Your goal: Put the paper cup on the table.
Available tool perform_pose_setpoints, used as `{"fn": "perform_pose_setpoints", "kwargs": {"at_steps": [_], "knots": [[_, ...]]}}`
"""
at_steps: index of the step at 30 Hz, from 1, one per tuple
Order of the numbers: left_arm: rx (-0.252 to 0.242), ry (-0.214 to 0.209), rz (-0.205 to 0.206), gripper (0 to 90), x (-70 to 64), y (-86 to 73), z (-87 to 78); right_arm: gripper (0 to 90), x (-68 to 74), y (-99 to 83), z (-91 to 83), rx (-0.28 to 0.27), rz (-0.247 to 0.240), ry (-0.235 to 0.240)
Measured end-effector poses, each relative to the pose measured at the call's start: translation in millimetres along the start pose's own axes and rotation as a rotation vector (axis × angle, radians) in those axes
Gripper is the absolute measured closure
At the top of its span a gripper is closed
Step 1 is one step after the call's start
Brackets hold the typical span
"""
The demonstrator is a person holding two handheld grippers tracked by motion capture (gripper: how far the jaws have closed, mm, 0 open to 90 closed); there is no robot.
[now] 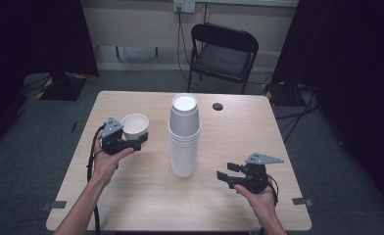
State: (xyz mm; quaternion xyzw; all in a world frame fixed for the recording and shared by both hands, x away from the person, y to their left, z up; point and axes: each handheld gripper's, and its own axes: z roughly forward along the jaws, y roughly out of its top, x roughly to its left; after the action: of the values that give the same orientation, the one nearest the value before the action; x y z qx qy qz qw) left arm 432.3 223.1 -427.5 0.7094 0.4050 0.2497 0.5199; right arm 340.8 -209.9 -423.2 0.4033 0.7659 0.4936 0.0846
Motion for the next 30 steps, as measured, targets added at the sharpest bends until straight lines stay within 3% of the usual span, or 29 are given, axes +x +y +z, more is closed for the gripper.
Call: {"fn": "perform_pose_setpoints", "kwargs": {"at_steps": [6, 9, 10, 15, 18, 21, 24, 30], "knots": [[0.055, -0.027, 0.016, 14.1, -2.4, -11.5, 12.0, 39.0, 0.9, -1.2, -0.2, 0.004, -0.002, 0.001], [0.083, -0.018, 0.021, 14.1, -1.0, -15.9, 16.9, 39.0, 0.0, -1.5, -0.3, 0.007, 0.0, 0.002], [0.08, -0.018, 0.002, 14.1, -1.1, -17.1, 18.8, 39.0, -0.6, -1.6, -0.4, 0.008, 0.002, 0.003], [0.109, 0.004, 0.031, 14.0, -1.7, -19.6, 23.5, 38.8, -2.6, -2.2, 0.5, 0.015, 0.009, -0.006], [0.105, 0.003, 0.009, 14.0, -0.6, -22.4, 25.4, 38.4, -2.0, -2.4, 0.8, 0.014, 0.01, -0.003], [0.129, 0.01, 0.022, 14.0, 0.8, -27.5, 28.1, 38.1, -1.5, -2.2, 0.5, 0.011, 0.006, -0.003], [0.145, 0.014, -0.005, 13.9, 4.8, -30.9, 30.5, 37.9, -2.2, -2.2, 0.1, 0.011, 0.007, -0.004], [0.161, 0.011, 0.005, 13.9, 4.3, -35.1, 34.3, 37.4, -3.0, -3.0, 0.7, 0.015, 0.008, -0.002]]}}
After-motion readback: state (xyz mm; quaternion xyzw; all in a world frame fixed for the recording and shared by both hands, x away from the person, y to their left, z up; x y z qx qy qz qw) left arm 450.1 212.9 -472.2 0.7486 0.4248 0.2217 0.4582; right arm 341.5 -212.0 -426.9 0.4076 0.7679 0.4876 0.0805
